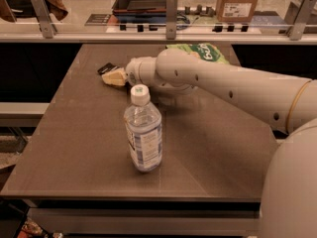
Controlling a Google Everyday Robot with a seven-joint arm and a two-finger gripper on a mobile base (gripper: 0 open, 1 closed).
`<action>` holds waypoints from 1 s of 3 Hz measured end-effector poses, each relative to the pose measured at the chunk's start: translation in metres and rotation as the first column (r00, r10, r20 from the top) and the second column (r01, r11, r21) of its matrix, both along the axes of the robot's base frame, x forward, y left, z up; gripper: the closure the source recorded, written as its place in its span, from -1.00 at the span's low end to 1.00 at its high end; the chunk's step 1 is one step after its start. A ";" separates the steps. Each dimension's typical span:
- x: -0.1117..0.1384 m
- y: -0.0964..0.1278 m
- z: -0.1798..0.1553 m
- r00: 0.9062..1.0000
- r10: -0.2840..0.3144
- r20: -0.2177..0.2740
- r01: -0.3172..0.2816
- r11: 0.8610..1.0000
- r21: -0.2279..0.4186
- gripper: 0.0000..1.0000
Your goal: Pick rxbar chocolate
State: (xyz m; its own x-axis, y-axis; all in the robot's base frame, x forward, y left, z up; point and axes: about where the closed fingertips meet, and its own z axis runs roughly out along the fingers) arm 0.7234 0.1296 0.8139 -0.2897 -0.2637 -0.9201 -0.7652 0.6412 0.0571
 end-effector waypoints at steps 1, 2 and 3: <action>0.000 0.000 0.002 1.000 0.000 0.000 0.000 1.000 0.000 0.76; 0.000 0.000 0.003 1.000 0.000 0.000 0.000 1.000 0.000 1.00; 0.000 0.000 0.004 1.000 0.000 0.000 0.000 1.000 0.000 1.00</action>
Offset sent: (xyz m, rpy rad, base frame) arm 0.0000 0.0000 0.0021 0.0000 0.0000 0.0000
